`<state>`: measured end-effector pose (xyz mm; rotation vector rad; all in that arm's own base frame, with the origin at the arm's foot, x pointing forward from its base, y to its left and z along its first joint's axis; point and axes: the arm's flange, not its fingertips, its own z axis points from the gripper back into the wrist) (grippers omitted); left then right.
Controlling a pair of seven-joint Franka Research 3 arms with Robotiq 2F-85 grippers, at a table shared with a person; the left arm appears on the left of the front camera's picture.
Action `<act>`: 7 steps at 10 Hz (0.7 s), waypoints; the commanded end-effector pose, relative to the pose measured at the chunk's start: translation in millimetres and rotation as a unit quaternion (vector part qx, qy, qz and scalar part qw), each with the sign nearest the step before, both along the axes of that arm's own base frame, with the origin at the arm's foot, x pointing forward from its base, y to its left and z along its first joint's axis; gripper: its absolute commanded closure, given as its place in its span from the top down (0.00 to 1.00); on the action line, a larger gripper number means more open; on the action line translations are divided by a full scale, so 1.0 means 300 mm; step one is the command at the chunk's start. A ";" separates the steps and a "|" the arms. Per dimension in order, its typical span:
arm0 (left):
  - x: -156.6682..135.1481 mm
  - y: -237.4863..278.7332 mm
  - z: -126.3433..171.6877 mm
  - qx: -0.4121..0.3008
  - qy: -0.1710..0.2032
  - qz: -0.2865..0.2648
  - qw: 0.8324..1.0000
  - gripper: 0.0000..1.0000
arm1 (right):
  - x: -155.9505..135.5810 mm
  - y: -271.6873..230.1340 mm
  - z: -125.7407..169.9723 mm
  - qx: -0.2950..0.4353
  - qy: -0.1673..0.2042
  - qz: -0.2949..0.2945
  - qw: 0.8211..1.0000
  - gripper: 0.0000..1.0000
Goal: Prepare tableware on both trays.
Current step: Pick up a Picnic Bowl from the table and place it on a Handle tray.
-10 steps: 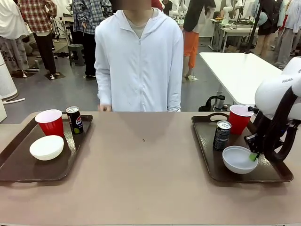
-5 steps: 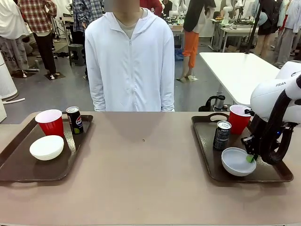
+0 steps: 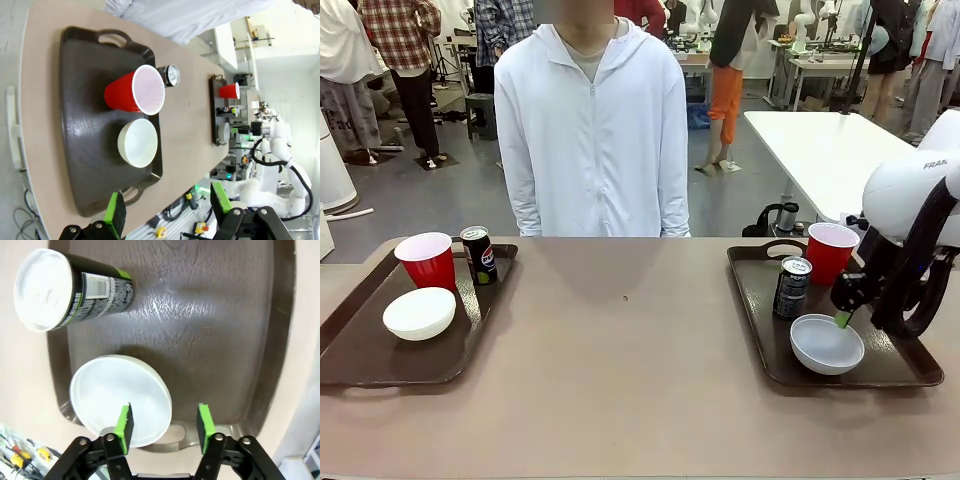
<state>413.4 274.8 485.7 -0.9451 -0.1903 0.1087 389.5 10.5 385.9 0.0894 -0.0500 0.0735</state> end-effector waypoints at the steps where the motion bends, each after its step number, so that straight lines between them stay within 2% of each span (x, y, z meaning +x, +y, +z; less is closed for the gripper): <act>1: -0.005 0.000 0.005 -0.007 -0.006 0.004 1.000 0.90 | -0.053 0.037 0.087 -0.012 0.001 -0.016 1.000 1.00; 2: -0.005 0.000 0.005 -0.007 -0.006 0.004 1.000 0.90 | -0.079 0.057 0.138 -0.013 0.003 -0.013 1.000 1.00; 3: -0.005 0.000 0.005 -0.007 -0.006 0.004 1.000 0.90 | -0.106 0.077 0.196 -0.016 0.004 -0.016 1.000 0.89; 4: -0.005 0.000 0.005 -0.007 -0.006 0.004 1.000 0.90 | -0.128 0.092 0.242 -0.020 0.001 -0.018 1.000 0.99; 6: -0.005 0.000 0.005 -0.007 -0.006 0.004 1.000 0.90 | -0.160 0.122 0.313 -0.020 -0.010 -0.013 1.000 1.00; 7: -0.005 0.000 0.005 -0.007 -0.006 0.004 1.000 0.90 | -0.133 0.087 0.250 -0.009 -0.005 -0.011 1.000 1.00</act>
